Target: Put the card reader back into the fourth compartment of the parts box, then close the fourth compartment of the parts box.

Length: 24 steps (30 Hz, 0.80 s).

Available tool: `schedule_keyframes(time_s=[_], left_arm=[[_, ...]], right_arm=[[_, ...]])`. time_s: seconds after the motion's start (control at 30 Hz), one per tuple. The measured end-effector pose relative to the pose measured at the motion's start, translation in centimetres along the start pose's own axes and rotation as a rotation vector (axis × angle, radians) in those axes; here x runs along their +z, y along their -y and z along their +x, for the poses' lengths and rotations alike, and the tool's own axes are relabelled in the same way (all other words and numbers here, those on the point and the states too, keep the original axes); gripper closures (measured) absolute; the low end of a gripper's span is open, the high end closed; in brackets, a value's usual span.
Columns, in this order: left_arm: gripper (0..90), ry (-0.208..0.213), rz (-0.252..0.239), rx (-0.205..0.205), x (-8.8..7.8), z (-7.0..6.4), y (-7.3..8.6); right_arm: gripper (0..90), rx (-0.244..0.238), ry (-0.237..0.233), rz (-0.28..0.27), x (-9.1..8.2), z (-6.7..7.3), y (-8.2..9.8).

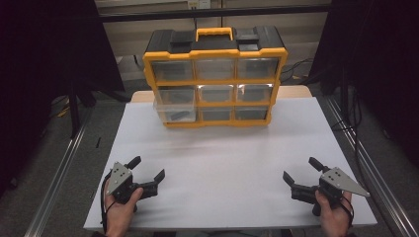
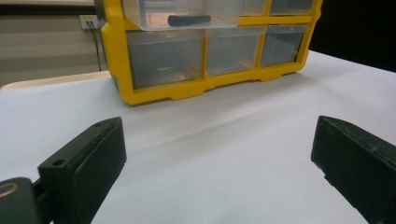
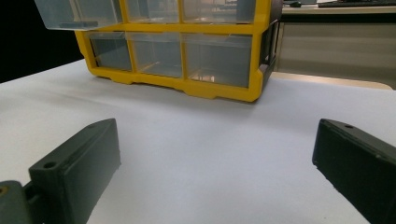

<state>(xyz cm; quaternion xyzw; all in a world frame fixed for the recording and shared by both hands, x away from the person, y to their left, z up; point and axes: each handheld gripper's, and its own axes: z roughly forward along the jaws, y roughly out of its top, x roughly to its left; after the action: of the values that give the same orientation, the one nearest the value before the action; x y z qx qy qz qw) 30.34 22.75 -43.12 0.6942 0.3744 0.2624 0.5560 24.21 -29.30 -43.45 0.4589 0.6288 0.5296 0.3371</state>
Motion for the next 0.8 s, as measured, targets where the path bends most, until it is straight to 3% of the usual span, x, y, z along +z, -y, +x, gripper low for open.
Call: schedule_keyframes(time_s=[0.13,0.3,0.4,0.47,0.6,0.77,0.8], left_arm=[[3.2,-0.016,-0.003,0.0,-0.76,0.08,0.1],[2.6,0.015,-0.022,-0.038,-0.59,0.29,-0.03],[2.6,0.01,-0.017,-0.017,-0.48,0.27,-0.1],[2.6,0.005,-0.038,-0.019,-0.45,0.3,-0.24],[2.6,-0.013,-0.032,-0.022,-0.31,0.68,-0.24],[2.6,-0.003,-0.032,-0.036,-0.02,0.85,-0.28],[2.6,0.002,-0.017,-0.023,0.04,0.91,-0.33]], right_arm=[[0.5,-0.006,0.0,0.0,-0.09,-0.06,0.05],[0.5,0.0,0.002,-0.001,0.01,-0.1,0.07],[0.5,-0.002,0.001,-0.003,0.04,-0.04,0.05],[0.5,-0.005,0.0,-0.001,0.07,-0.03,0.06],[0.5,-0.004,0.0,0.001,0.09,-0.06,0.06],[0.5,-0.003,0.002,0.008,0.17,0.0,0.06],[0.5,-0.005,0.003,0.005,0.19,0.03,0.08]])
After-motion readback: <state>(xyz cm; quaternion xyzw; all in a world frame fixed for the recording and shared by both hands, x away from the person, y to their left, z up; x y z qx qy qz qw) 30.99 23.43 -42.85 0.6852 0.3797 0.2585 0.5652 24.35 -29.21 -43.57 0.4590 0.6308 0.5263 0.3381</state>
